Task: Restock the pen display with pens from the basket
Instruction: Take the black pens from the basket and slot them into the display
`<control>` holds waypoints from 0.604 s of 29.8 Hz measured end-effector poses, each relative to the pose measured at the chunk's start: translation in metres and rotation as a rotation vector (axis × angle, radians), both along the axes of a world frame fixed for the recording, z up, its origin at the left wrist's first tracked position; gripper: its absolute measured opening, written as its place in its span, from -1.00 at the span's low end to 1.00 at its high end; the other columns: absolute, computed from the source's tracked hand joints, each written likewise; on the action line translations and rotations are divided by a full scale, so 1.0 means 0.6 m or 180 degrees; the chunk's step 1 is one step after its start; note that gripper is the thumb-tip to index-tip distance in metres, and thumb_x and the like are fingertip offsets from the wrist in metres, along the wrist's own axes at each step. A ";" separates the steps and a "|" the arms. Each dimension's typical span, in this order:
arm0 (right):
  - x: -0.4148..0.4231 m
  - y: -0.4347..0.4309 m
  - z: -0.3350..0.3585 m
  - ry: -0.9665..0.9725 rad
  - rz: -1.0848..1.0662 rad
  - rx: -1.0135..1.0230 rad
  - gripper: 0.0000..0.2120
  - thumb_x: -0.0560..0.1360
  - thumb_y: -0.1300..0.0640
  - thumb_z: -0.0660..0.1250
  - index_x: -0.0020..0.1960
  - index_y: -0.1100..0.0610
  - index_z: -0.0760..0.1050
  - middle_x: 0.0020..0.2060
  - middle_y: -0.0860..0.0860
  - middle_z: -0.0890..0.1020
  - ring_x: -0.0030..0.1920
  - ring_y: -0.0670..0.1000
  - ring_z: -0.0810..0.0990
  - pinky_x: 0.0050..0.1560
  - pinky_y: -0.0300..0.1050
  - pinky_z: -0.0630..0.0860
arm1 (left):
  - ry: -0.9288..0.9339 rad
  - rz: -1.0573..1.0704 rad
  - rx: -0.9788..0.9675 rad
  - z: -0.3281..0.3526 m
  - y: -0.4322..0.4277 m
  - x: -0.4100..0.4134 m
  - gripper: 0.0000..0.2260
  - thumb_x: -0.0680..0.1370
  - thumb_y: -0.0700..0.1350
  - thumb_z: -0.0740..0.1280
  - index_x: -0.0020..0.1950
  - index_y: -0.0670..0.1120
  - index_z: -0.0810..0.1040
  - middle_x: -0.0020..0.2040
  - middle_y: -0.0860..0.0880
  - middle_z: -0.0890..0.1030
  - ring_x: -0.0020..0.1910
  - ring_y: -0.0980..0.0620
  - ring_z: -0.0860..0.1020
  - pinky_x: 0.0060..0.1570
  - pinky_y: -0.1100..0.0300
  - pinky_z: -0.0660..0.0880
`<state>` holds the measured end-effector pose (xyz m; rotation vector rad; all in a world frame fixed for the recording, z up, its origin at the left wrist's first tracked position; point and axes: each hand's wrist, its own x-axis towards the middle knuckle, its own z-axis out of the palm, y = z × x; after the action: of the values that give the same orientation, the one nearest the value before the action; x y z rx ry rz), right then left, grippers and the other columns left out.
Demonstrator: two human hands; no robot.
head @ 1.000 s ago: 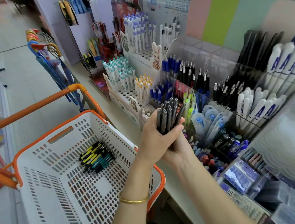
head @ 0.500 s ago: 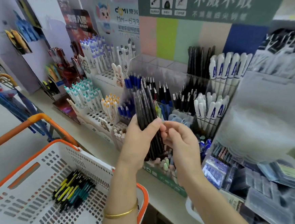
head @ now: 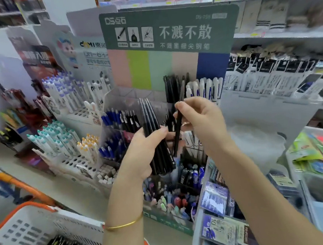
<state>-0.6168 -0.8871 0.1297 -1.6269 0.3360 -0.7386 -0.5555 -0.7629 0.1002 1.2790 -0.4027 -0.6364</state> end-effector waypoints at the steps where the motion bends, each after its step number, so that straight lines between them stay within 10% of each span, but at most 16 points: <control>1: 0.007 -0.010 0.011 -0.0122 -0.0177 0.0006 -0.91 0.56 0.18 0.30 0.00 0.19 0.55 -0.25 0.05 0.63 -0.29 -0.06 0.57 -0.34 -0.18 0.56 | -0.0013 0.0082 0.0003 0.006 -0.004 0.009 -0.84 0.63 -0.21 0.25 0.13 -0.28 0.46 -0.10 -0.19 0.70 -0.16 -0.16 0.68 -0.16 -0.04 0.64; 6: 0.045 -0.053 0.067 -0.0499 -0.0889 -0.0908 -0.87 0.55 0.22 0.28 0.08 0.09 0.42 -0.17 0.00 0.56 -0.14 0.04 0.58 -0.15 0.06 0.61 | -0.0105 0.0327 -0.0117 0.036 -0.022 0.043 -0.95 0.61 -0.26 0.26 -0.04 -0.17 0.41 -0.31 -0.07 0.49 -0.44 0.03 0.50 -0.39 0.13 0.54; 18: 0.095 -0.073 0.077 -0.0088 -0.1417 -0.2750 -0.59 0.50 0.29 0.30 0.32 0.14 0.33 -0.09 0.01 0.57 -0.19 0.10 0.56 -0.20 0.06 0.50 | -0.0310 0.0249 -0.0317 0.042 -0.066 0.076 -0.85 0.60 -0.21 0.32 0.10 -0.14 0.38 -0.23 -0.08 0.51 -0.38 0.01 0.54 -0.33 0.10 0.51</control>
<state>-0.5598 -0.9307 0.1758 -2.3799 0.3912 -1.3669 -0.5099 -0.8026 0.1254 1.2274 -0.4570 -0.4836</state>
